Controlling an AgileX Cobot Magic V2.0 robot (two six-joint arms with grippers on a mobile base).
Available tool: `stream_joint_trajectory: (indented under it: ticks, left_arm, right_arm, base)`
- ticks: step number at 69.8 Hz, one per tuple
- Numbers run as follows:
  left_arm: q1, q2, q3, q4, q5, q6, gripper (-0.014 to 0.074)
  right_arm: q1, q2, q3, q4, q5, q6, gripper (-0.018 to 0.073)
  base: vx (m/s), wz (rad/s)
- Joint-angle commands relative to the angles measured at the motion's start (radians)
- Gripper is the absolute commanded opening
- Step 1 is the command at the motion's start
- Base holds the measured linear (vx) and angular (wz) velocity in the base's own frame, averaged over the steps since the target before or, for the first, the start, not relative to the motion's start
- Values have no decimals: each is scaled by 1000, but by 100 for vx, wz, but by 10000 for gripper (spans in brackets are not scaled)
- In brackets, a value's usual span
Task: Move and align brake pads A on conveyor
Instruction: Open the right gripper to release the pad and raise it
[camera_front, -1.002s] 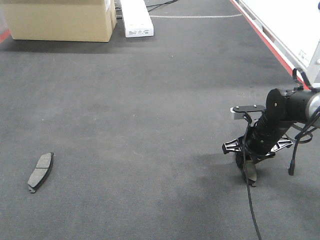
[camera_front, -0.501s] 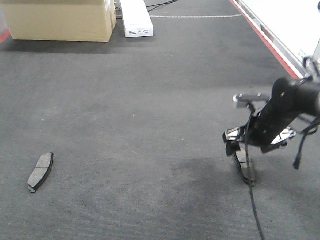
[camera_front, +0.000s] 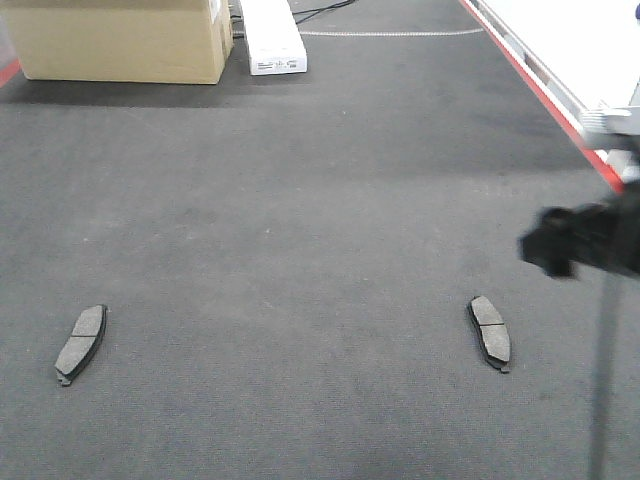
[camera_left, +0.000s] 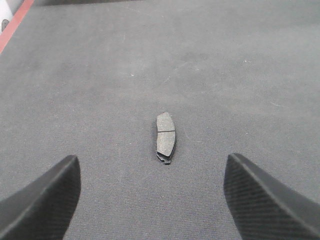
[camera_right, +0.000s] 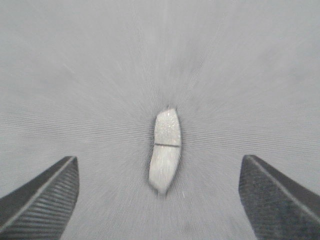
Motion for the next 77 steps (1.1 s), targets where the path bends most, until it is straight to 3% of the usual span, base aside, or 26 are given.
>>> stream_joint_trajectory:
  ticks: [1,20,30,42,64,77]
  left_arm:
    - [-2,10,-24,4,-67,2,548]
    - [-2,10,-24,4,-67,2,548]
    - [-2,10,-24,4,-67,2,548]
    - [-2,10,-24,4,-67,2,548]
    - [-2,10,-24,4,-67,2,548]
    - [-2,10,-24,4,-67,2,548]
  right_arm:
    - [-5,-202,87,-10,-108,1,596]
    - [-5,-740,374,-15,-267,1,591]
    - [-5,-925,438,-13,-186,9,589]
    - [-5,-942,441,-13,-37,48,589]
    - [-5,-920,441,22,-140,49,589]
    - [-5,-920,441,20,-117,49,589]
  base:
    - [0,0]
    - [0,0]
    - [0,0]
    - [0,0]
    - [0,0]
    - [0,0]
